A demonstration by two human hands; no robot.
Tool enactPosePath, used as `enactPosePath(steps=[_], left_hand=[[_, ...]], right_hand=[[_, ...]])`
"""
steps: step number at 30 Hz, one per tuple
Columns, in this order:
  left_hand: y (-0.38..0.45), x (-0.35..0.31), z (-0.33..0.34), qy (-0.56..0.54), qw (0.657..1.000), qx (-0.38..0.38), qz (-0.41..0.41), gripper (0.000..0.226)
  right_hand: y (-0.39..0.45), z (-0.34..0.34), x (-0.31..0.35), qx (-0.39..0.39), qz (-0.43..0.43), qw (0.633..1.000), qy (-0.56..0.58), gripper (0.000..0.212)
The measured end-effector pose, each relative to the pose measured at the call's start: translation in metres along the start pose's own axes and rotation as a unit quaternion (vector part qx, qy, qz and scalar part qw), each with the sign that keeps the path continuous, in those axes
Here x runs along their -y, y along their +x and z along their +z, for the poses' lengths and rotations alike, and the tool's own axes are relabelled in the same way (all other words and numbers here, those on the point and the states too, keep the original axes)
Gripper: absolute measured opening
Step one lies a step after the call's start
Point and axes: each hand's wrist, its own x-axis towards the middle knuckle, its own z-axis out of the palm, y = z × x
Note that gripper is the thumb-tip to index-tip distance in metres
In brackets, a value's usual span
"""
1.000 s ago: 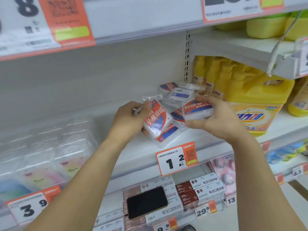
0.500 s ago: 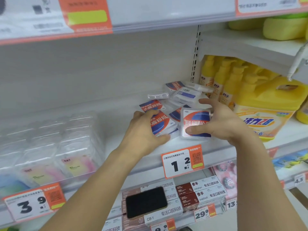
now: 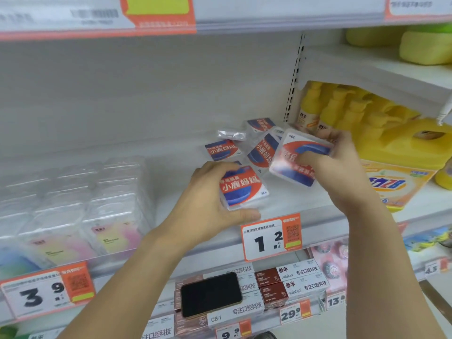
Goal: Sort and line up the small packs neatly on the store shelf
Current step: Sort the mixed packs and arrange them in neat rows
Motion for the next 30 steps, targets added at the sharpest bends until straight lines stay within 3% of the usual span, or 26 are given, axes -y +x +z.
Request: enactPosePath(steps=[4, 10, 15, 18, 20, 22, 27, 30], left_hand=[[-0.006, -0.005, 0.001, 0.009, 0.995, 0.092, 0.035, 0.066], [-0.008, 0.001, 0.009, 0.028, 0.994, 0.089, 0.049, 0.052], [-0.006, 0.000, 0.015, 0.040, 0.997, 0.044, 0.040, 0.064], [-0.002, -0.003, 0.017, 0.048, 0.998, 0.037, 0.023, 0.065], [0.000, -0.004, 0.017, 0.044, 0.998, 0.048, 0.016, 0.065], [0.001, -0.006, 0.017, 0.047, 0.996, 0.069, 0.011, 0.065], [0.003, -0.006, 0.021, 0.088, 0.992, 0.086, -0.002, 0.062], [0.003, -0.005, 0.022, 0.095, 0.991, 0.091, -0.012, 0.061]], right_hand=[[-0.004, -0.006, 0.002, 0.040, -0.004, 0.999, -0.021, 0.038], [-0.005, -0.013, -0.005, 0.109, 0.023, 0.990, -0.083, 0.045], [-0.010, -0.015, -0.007, 0.003, -0.003, 0.999, -0.047, 0.058], [-0.008, -0.020, -0.008, -0.039, 0.017, 0.999, 0.026, 0.043], [-0.009, -0.023, -0.012, -0.097, 0.018, 0.995, -0.033, 0.035], [-0.013, -0.024, -0.014, -0.121, 0.009, 0.984, -0.129, 0.044], [-0.028, -0.030, 0.007, 0.014, 0.052, 0.950, -0.307, 0.061], [-0.029, -0.033, 0.012, 0.012, 0.019, 0.939, -0.343, 0.064]])
